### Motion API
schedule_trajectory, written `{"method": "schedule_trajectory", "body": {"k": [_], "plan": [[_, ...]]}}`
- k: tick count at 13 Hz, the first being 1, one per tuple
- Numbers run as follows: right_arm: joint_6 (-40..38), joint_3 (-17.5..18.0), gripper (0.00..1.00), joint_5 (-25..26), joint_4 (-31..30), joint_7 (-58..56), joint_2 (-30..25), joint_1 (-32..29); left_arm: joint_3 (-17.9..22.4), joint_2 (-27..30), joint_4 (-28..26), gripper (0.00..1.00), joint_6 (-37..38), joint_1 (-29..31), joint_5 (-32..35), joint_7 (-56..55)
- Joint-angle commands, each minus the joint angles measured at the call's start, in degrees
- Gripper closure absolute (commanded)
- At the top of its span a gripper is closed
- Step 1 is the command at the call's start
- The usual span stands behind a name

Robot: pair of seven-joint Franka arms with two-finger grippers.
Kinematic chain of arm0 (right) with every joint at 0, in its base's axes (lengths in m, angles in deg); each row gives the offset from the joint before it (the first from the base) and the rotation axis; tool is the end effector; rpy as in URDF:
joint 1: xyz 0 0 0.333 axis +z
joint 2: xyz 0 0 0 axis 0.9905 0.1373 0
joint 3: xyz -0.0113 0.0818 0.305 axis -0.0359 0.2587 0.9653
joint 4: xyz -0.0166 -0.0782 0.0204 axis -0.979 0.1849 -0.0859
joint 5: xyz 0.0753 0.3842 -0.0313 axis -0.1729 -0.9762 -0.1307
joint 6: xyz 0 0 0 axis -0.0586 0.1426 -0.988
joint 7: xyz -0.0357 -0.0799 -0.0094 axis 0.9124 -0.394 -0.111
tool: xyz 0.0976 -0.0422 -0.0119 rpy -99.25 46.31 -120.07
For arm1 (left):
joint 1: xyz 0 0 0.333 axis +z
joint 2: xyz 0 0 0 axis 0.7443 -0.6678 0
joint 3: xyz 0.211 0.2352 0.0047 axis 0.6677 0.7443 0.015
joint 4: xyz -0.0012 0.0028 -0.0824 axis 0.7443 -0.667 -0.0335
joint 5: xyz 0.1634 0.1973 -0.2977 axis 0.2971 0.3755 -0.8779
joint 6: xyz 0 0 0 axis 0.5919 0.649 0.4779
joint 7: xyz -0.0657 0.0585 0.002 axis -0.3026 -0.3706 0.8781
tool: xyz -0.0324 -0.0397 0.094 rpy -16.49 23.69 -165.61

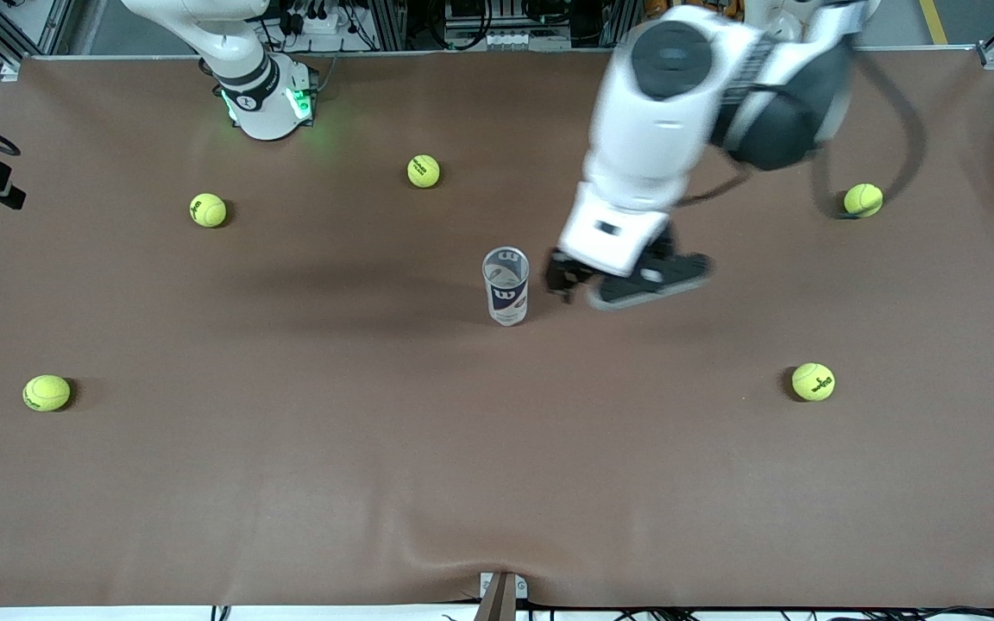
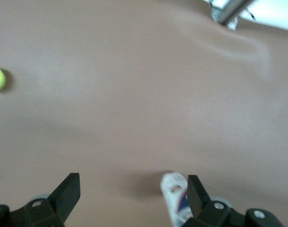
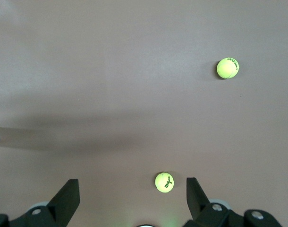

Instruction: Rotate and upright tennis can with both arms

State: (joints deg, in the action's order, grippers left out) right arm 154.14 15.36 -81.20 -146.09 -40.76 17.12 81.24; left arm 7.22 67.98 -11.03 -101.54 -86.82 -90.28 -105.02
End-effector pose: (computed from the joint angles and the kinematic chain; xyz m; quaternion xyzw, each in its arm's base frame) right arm 0.5400 -0.0417 0.6847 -0.9992 0.0374 0.0157 0.0073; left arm 0.5812 -0.3543 0.5579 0.9891 0.1290 0.0667 0.0237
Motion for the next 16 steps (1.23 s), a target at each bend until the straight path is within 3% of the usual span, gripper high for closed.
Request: {"method": "schedule_trajectory", "body": {"k": [1,7,10,14,16], "plan": [[-0.32,-0.02,0.0,-0.41,0.09,1.05,-0.22,0.08,-0.62,2.53,-0.93,0.0,3.42,3.63,0.5,5.16],[-2.7,-0.02,0.0,-0.06,0.09,1.13,-0.31,0.17,-1.93,4.99,-1.36,0.0,5.38,14.34,0.32,18.86],[-2.26,-0.02,0.0,-0.06,0.09,1.22,-0.31,0.17,-17.1,6.31,-1.89,0.0,10.03,30.93,1.29,20.28],[-1.82,-0.02,0.0,0.38,0.09,1.05,-0.31,0.26,-16.62,9.47,-1.98,0.0,16.0,36.24,1.2,28.43],[-1.82,0.07,0.0,0.47,0.09,1.05,-0.31,0.26,-12.68,10.36,-2.16,0.0,16.1,34.42,1.03,29.51]]}}
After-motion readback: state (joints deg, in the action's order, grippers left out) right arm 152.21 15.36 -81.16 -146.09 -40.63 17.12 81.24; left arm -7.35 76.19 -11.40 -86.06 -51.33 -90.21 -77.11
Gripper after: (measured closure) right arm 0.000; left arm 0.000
